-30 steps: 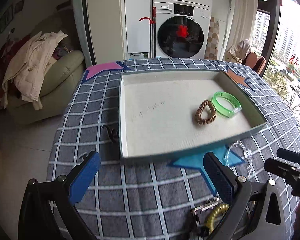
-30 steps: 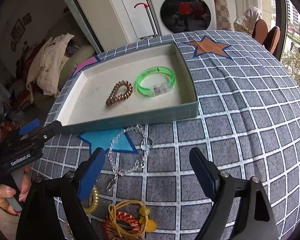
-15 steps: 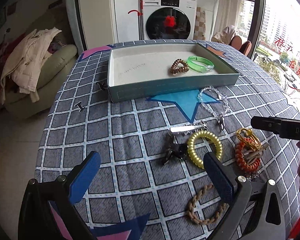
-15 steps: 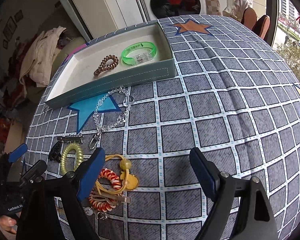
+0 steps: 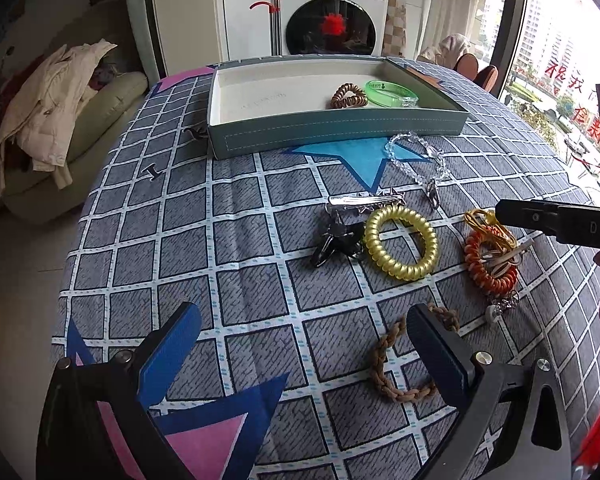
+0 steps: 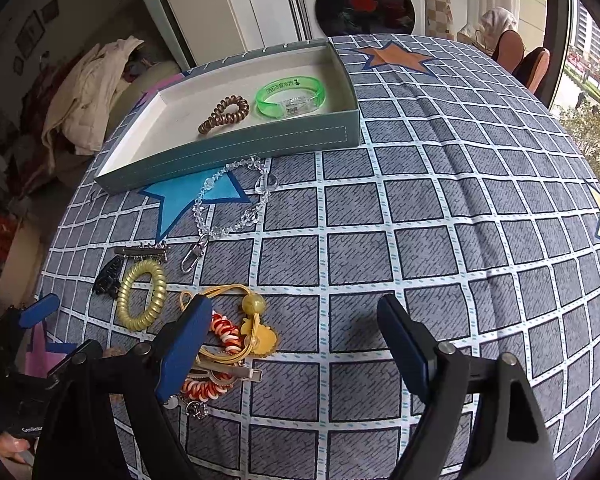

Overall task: Organize jewelry
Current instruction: 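Lift both tools out of the tray and move back toward the remaining jewelry, then grasp the braided rope bracelet with the left tool while the right tool grasps the yellow lanyard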

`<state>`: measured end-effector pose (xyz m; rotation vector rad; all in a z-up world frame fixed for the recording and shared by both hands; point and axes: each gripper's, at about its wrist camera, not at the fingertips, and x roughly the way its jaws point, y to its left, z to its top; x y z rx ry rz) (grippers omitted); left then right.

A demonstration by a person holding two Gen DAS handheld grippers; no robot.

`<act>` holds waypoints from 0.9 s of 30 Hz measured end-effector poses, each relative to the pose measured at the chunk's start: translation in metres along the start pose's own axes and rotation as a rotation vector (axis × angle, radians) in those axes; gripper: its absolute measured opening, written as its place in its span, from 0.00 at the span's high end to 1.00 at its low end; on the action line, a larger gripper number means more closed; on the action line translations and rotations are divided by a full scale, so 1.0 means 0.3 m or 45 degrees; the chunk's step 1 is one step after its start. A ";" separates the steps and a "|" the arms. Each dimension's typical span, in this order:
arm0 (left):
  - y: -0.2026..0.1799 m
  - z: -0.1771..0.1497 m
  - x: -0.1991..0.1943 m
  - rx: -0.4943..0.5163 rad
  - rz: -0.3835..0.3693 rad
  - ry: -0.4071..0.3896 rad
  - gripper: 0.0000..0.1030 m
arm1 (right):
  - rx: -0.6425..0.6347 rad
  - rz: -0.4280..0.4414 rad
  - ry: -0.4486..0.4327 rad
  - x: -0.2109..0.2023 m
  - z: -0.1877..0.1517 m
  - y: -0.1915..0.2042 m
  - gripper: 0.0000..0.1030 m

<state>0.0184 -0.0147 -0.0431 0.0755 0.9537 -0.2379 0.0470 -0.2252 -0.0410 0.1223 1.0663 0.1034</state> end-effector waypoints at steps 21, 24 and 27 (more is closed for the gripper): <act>-0.063 -0.037 0.009 0.112 0.012 0.016 0.00 | -0.254 -0.079 0.045 0.037 -0.001 0.093 0.61; -0.076 -0.036 0.005 0.133 -0.005 0.013 0.00 | -0.409 -0.159 0.022 0.036 -0.026 0.149 0.61; -0.100 -0.037 -0.005 0.171 -0.020 0.009 0.09 | -0.436 -0.189 0.020 0.038 -0.025 0.164 0.61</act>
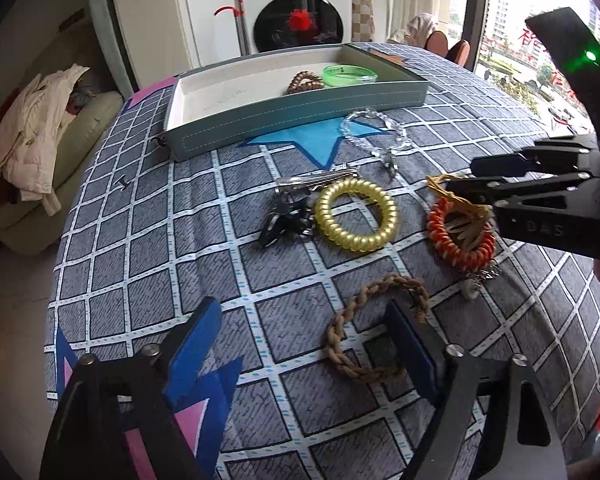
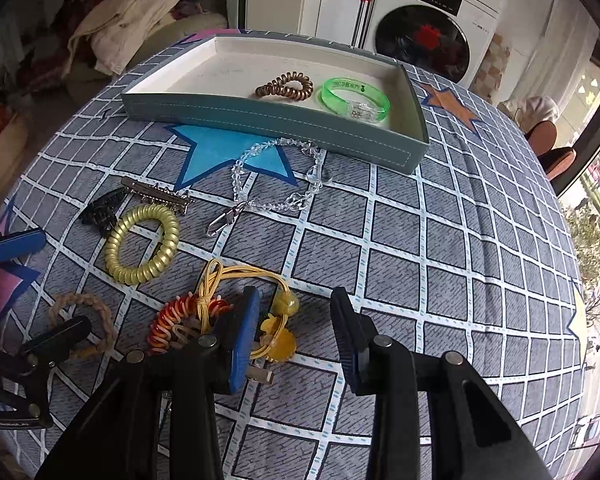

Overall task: Organize jewelry
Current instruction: 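Grasp the braided rope bracelet with the left tool while the right tool grasps the yellow lanyard, then carry both items into the tray and open both tools to release them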

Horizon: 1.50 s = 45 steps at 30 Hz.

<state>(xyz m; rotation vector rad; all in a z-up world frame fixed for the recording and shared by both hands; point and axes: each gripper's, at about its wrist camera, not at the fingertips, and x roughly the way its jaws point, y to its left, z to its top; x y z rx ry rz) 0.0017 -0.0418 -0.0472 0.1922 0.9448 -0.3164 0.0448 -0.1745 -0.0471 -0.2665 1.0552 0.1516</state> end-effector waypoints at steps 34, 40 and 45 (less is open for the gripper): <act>0.081 0.075 -0.095 -0.164 -0.345 -0.065 0.74 | 0.302 0.182 -0.143 -0.093 0.030 -0.114 0.86; 0.128 0.142 -0.119 -0.215 -0.354 -0.121 0.74 | 0.312 0.201 -0.179 -0.110 0.072 -0.125 0.86; 0.182 0.225 -0.111 -0.248 -0.322 -0.168 0.74 | 0.333 0.216 -0.209 -0.108 0.142 -0.147 0.86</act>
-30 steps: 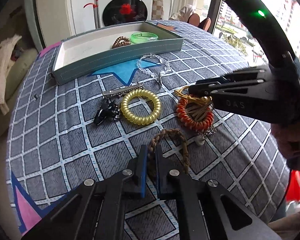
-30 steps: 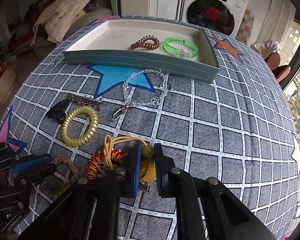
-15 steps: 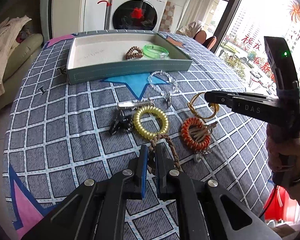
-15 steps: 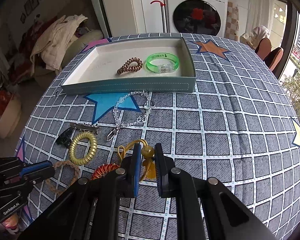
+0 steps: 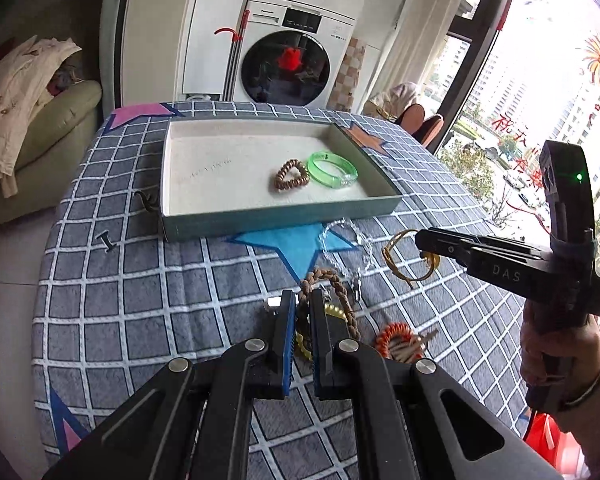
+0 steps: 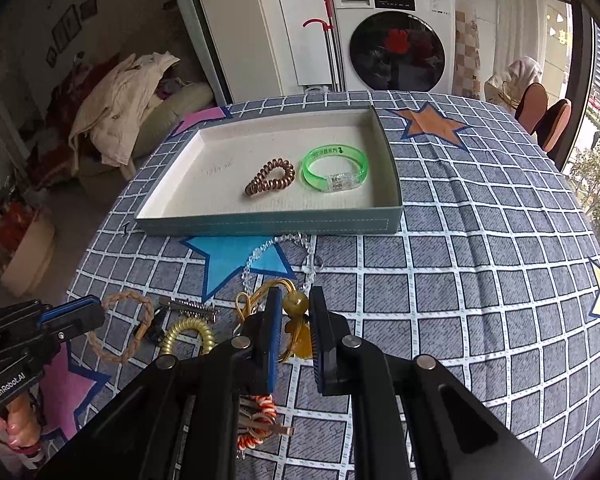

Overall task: Organize jewelry
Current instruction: 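Carry both items into the tray and open both tools to release them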

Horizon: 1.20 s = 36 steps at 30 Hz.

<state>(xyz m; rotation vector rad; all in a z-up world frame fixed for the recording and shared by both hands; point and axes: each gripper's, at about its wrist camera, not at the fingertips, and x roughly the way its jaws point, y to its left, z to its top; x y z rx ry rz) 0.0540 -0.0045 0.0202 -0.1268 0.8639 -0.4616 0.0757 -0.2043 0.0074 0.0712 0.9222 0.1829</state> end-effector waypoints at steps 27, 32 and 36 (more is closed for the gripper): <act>0.191 0.357 0.419 0.008 0.285 0.022 0.74 | 0.194 0.044 0.164 0.432 0.297 -0.072 0.86; 0.199 0.369 0.491 0.025 0.341 0.056 0.74 | 0.186 -0.026 0.134 0.462 0.314 -0.096 0.86; 0.200 0.375 0.533 0.040 0.394 0.067 0.74 | 0.174 -0.064 0.124 0.482 0.328 -0.109 0.86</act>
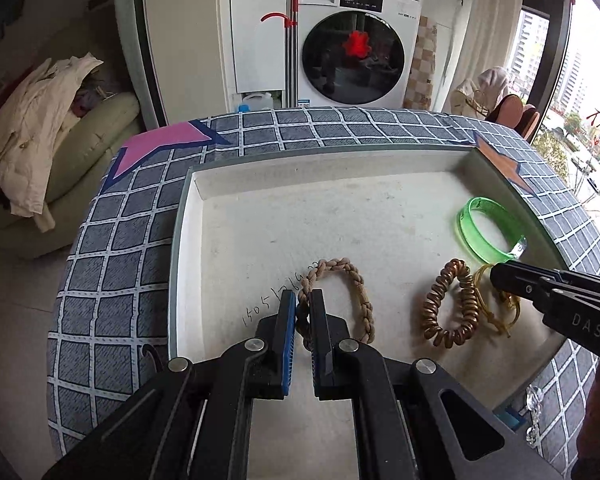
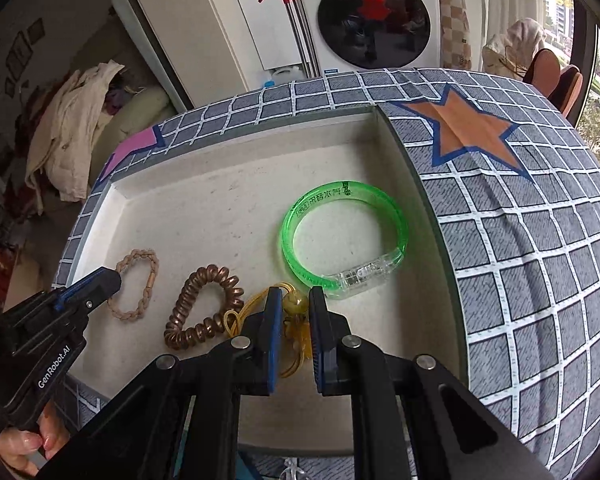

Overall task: Organize jewelry
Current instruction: 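Carry both items into the tray and open both tools to release them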

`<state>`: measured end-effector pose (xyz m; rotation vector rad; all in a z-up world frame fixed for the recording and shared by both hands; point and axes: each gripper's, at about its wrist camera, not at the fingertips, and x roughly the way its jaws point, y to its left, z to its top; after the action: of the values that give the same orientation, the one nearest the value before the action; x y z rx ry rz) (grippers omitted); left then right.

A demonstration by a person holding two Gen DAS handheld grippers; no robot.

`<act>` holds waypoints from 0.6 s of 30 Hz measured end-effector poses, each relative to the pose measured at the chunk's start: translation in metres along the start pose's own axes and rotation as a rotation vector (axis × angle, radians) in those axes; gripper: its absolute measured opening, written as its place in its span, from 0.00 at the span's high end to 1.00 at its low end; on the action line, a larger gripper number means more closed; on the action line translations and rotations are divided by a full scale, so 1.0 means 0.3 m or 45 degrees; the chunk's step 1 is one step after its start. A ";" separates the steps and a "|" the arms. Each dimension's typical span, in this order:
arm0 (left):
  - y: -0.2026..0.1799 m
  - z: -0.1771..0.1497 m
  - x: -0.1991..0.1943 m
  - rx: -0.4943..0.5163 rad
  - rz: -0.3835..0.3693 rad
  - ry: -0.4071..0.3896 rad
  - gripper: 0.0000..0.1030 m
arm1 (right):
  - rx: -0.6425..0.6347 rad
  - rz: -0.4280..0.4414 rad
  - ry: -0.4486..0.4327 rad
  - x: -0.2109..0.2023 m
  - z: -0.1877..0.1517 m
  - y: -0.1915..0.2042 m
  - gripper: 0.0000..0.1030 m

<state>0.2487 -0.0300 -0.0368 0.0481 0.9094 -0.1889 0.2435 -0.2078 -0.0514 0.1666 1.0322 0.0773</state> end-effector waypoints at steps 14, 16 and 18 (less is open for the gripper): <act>-0.027 -0.015 0.002 0.041 0.071 -0.015 0.73 | -0.016 0.011 -0.040 -0.057 -0.024 0.001 0.52; -0.026 -0.017 0.000 0.036 0.078 -0.018 0.73 | -0.003 0.019 -0.053 -0.081 -0.033 -0.006 0.52; -0.028 -0.018 -0.003 0.038 0.087 -0.028 0.73 | 0.010 0.027 -0.064 -0.104 -0.044 -0.013 0.52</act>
<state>0.2424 -0.0376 -0.0391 0.1040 0.8816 -0.1394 0.2161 -0.2146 -0.0323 0.1855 0.9808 0.0879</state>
